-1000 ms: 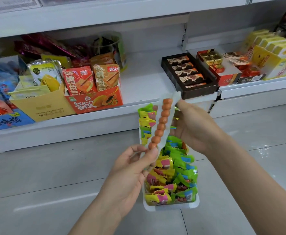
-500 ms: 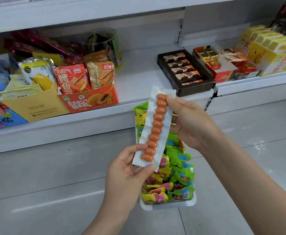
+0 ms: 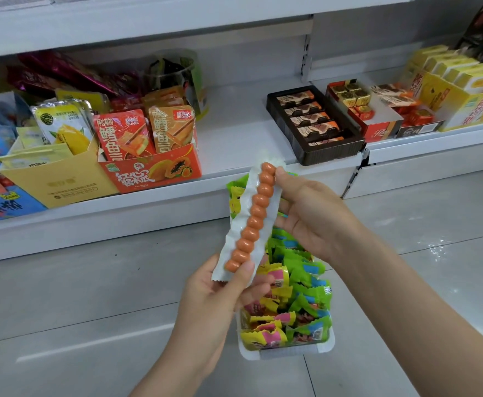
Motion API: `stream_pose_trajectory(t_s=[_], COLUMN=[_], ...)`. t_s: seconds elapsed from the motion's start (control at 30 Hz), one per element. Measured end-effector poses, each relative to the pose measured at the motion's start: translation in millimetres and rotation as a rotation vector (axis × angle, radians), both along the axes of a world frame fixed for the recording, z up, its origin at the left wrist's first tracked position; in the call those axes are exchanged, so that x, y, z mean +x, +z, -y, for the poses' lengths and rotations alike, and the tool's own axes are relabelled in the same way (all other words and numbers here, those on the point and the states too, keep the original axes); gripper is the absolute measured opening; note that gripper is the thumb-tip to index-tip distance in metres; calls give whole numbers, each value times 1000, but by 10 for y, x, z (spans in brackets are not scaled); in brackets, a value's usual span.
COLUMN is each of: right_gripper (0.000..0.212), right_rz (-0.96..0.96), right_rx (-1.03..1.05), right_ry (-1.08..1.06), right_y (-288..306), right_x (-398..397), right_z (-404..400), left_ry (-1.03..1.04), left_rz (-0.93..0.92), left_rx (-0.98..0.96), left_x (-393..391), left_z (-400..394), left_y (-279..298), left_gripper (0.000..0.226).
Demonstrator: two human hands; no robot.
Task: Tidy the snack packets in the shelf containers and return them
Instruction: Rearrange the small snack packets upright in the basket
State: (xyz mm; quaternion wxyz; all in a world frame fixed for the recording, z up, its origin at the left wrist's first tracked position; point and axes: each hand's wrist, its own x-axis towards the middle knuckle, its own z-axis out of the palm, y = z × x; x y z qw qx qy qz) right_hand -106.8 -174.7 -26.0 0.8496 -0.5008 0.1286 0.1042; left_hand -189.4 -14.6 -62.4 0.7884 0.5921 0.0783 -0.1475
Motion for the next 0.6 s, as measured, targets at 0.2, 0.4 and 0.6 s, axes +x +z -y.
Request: stream_pose_trajectory(t_s=[0.2, 0.4, 0.6], right_gripper=[33, 22, 14], right_rz=[25, 153, 330], right_rx=[-248, -196, -643], right_ry=[1, -29, 73], right_y=[65, 111, 173], right_x=[-4, 48, 48], right_z=[-13, 170, 330], left_ry=[48, -71, 168], left_rz=[393, 218, 287], left_rx=[486, 77, 238], left_x=[132, 147, 350], left_z=[-180, -279, -271], left_y=[-76, -78, -59], left_gripper=[53, 78, 51])
